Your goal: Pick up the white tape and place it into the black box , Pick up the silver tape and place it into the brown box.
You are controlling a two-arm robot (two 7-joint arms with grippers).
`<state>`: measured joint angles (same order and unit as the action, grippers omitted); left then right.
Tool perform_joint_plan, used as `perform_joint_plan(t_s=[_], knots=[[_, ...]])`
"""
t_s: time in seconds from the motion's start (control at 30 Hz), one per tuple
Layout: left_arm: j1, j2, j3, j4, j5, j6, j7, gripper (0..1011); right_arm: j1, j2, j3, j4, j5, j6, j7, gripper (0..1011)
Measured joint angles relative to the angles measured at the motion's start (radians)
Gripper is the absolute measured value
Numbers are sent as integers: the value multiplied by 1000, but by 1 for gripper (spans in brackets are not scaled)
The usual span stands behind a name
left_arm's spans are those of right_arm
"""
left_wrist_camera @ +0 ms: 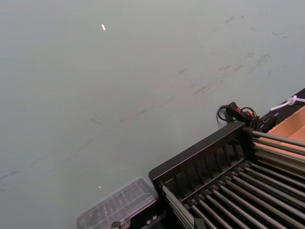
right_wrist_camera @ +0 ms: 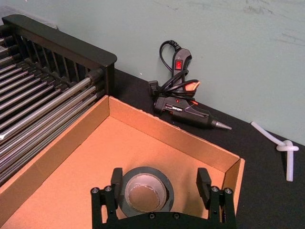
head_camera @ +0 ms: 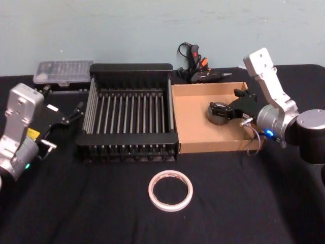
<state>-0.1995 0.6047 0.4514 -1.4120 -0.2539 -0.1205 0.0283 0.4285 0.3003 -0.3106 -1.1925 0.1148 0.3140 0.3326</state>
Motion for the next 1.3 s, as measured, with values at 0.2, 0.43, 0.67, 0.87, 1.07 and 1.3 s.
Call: perform_joint_plan(t_s=[0.2,0.43,0.67,0.87,1.07,1.3], knots=[[0,0,0,0,0,0,0,1001,-2,0,2,-5,1,0,0,1002],[0,0,0,0,0,0,0,1001,-24,8,19,-56,12,4,2,1003],[0,0,0,0,0,0,0,1001,-80,34,43,-182,34,42,8,1002],[0,0,0,0,0,0,0,1001,-146,68,58,-307,62,85,21,1002],[0,0,0,0,0,0,0,1002,-209,106,62,-399,85,111,38,1002],[0,0,0,0,0,0,0,1001,-281,153,53,-486,115,141,61,1002]])
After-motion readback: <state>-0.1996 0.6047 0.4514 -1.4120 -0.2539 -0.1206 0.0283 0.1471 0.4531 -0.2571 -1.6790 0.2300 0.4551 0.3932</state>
